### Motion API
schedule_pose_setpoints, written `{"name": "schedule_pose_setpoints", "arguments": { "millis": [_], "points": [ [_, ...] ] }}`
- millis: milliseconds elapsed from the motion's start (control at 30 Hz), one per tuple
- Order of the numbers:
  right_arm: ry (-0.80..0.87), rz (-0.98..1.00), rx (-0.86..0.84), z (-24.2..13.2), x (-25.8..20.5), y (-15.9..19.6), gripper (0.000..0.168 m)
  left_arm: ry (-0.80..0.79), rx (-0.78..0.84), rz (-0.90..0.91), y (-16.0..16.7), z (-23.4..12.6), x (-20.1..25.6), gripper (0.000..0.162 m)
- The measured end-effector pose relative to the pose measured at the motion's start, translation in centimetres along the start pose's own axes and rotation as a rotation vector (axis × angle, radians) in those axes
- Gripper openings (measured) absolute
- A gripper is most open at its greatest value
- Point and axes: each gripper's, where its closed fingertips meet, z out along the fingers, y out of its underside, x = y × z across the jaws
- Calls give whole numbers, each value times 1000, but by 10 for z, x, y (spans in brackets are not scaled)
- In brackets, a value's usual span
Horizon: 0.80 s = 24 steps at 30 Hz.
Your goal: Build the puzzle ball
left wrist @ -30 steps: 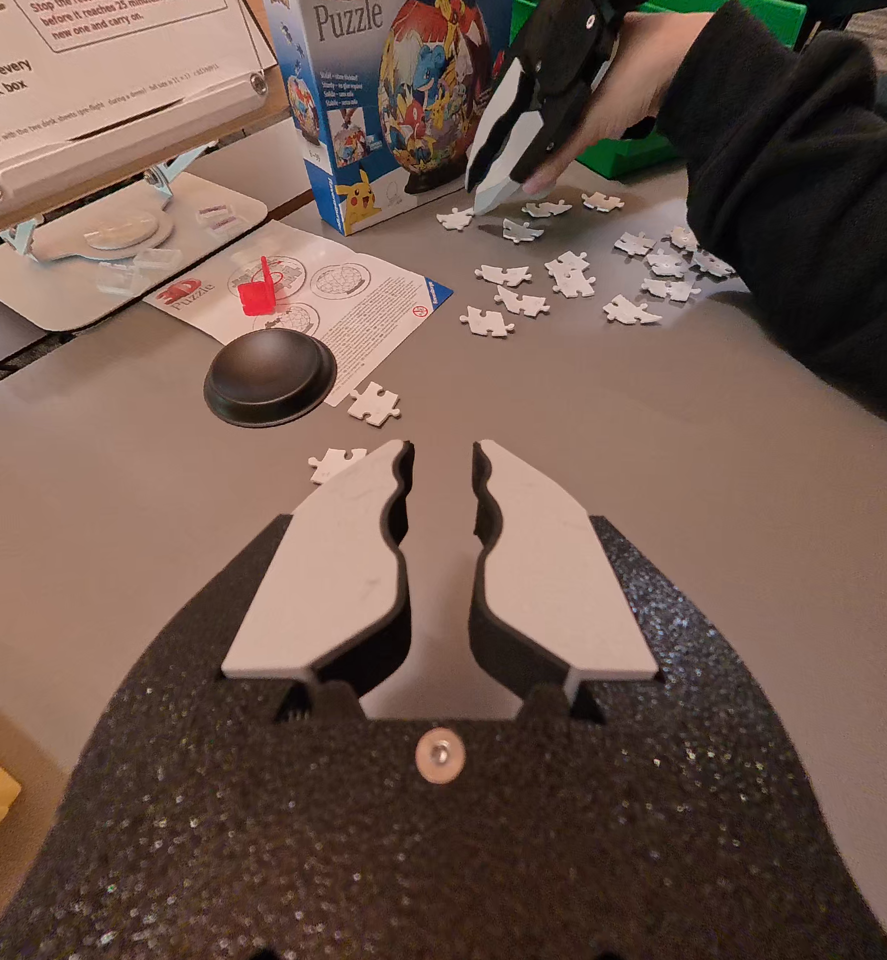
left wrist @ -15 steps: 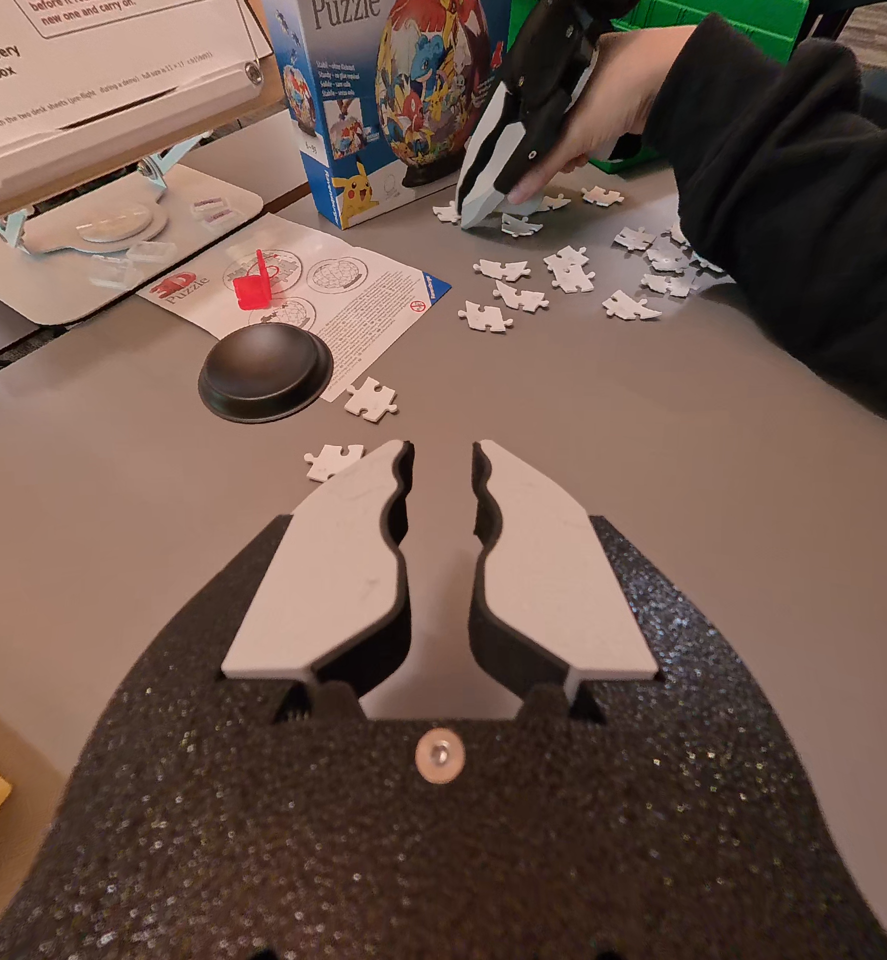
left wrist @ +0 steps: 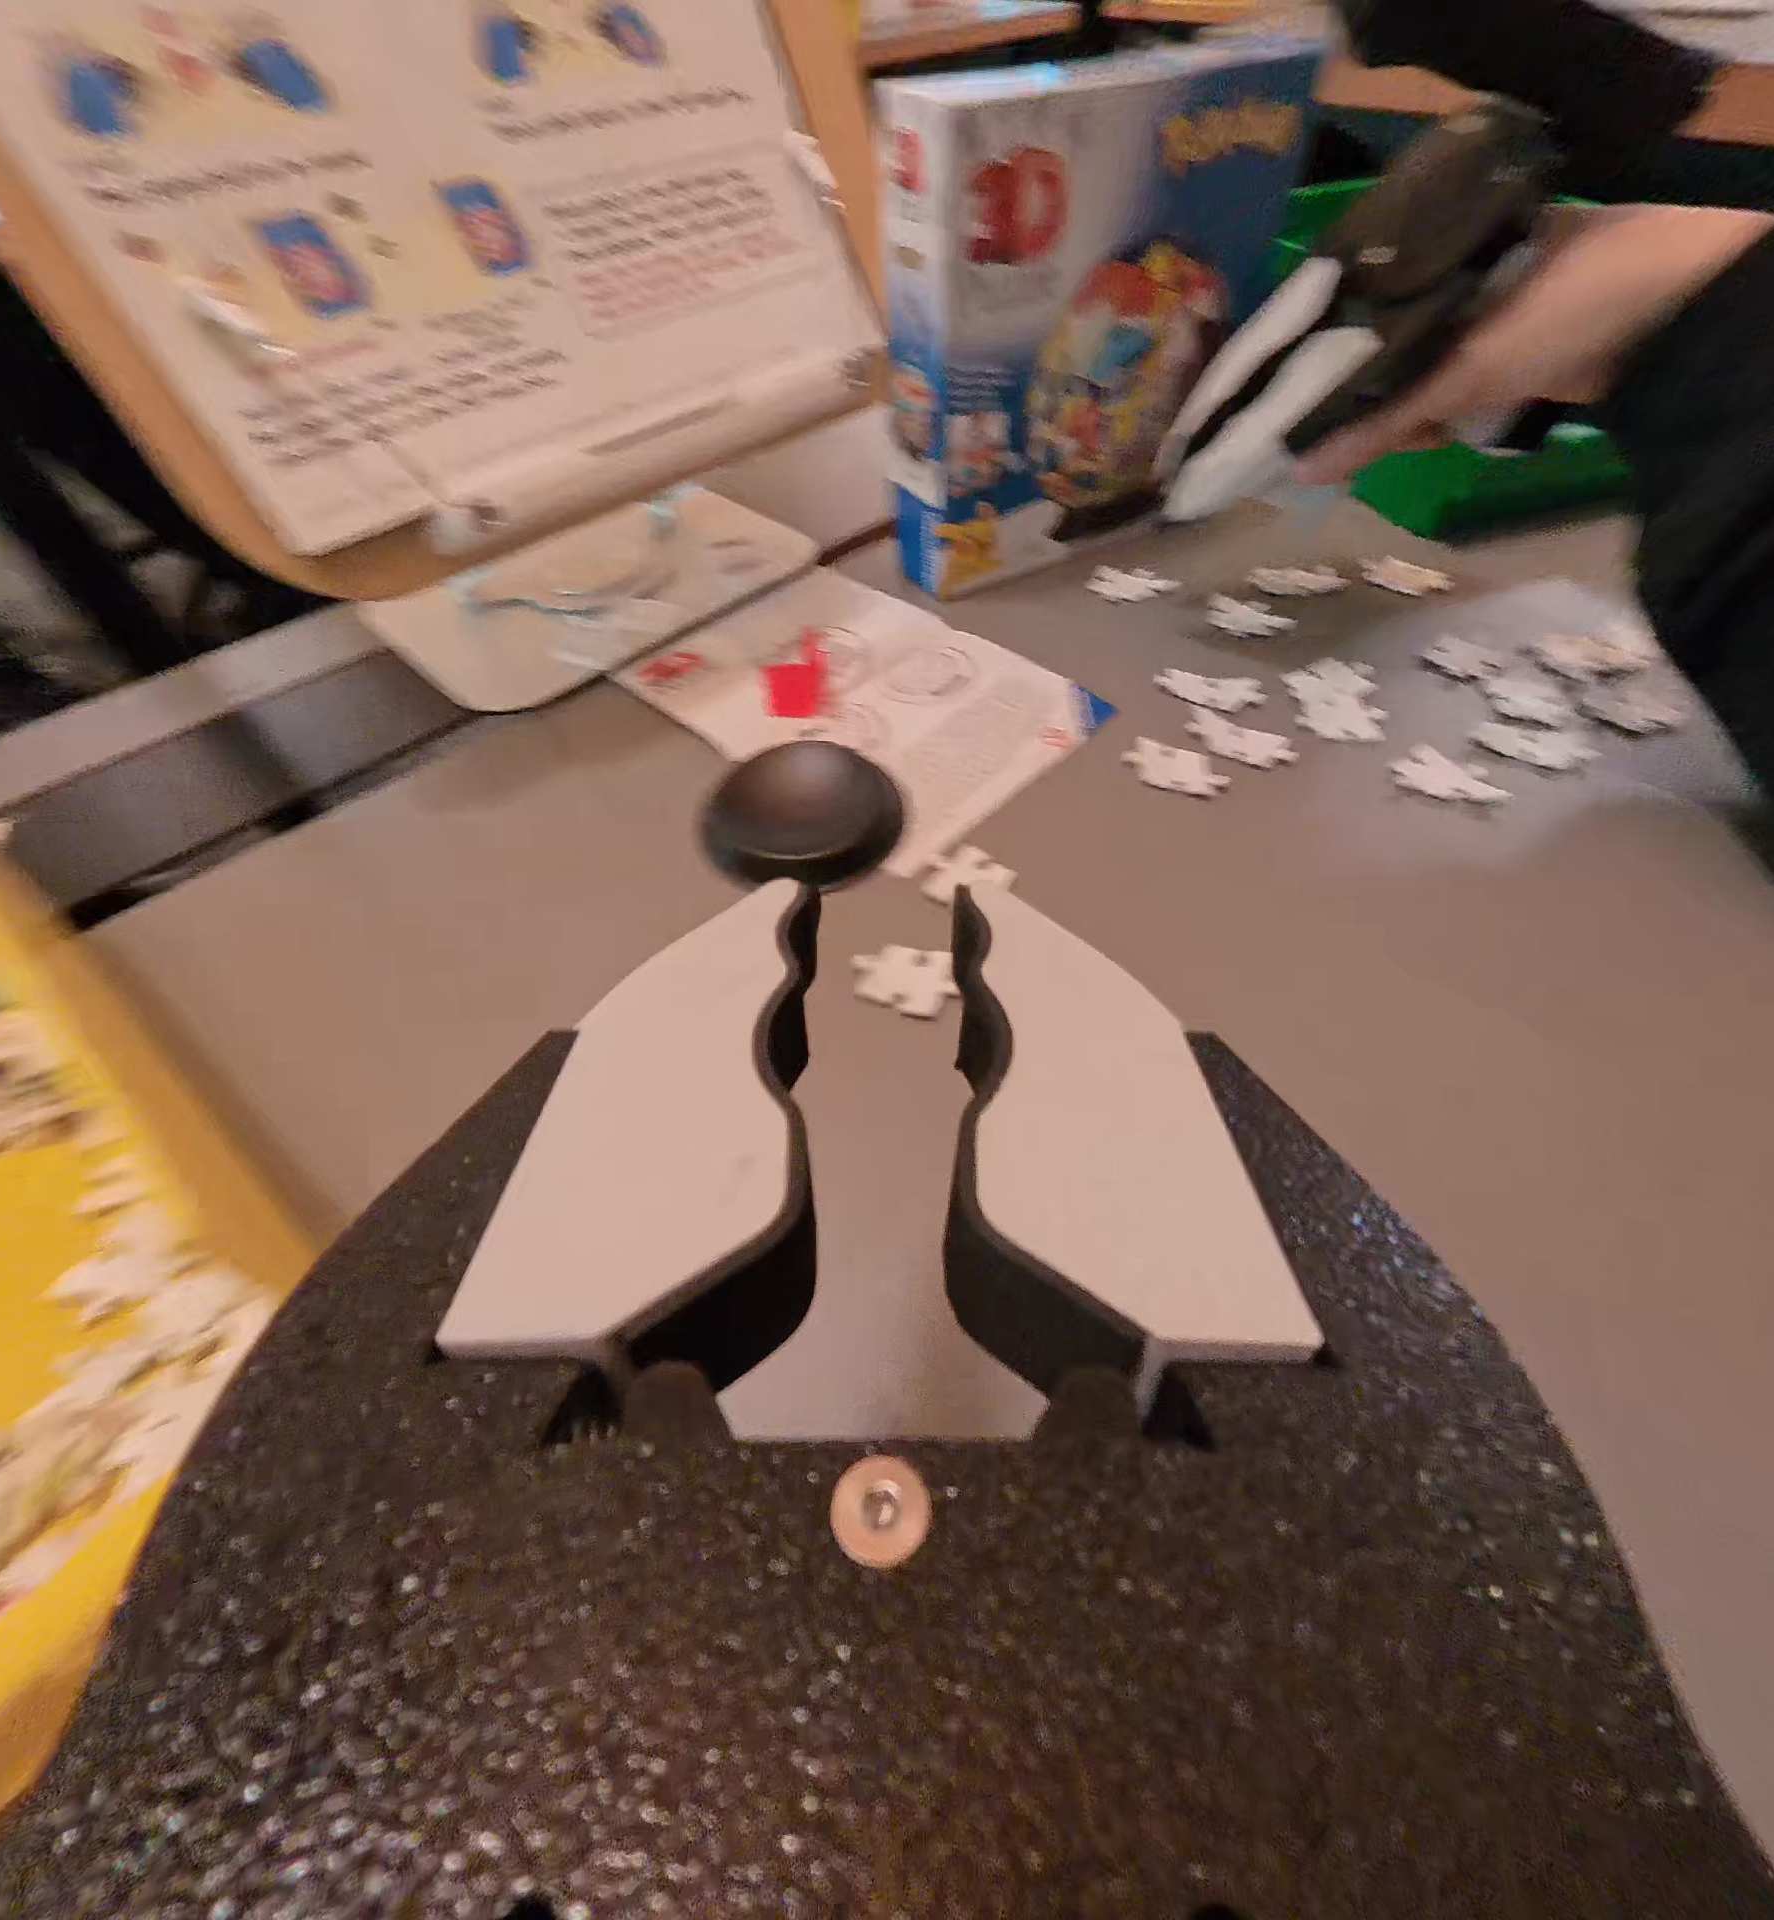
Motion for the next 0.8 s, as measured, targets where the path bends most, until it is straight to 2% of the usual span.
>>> {"name": "schedule_pose_setpoints", "arguments": {
  "millis": [33,167,300,400,500,633,800],
  "points": [
    [9,-4,21,-7,0,-5,21,-74,-1,-5,-4,-9,-20,25],
    [11,-18,134,-31,-9,-29,21,-323,-117,-5,-3,-44,-106,27],
    [-7,-54,253,-48,-26,-56,21,-389,-367,78,18,-53,-174,34],
    [-32,-66,321,-56,-41,-71,20,-343,-523,121,42,-37,-212,36],
    [-52,-81,354,-61,-56,-78,20,-276,-656,76,67,-24,-236,36],
    [-50,-85,397,-66,-67,-83,19,-76,-801,-46,95,-17,-234,40],
    [-90,-91,452,-66,-81,-94,18,47,-972,34,119,-25,-229,40]
  ]
}}
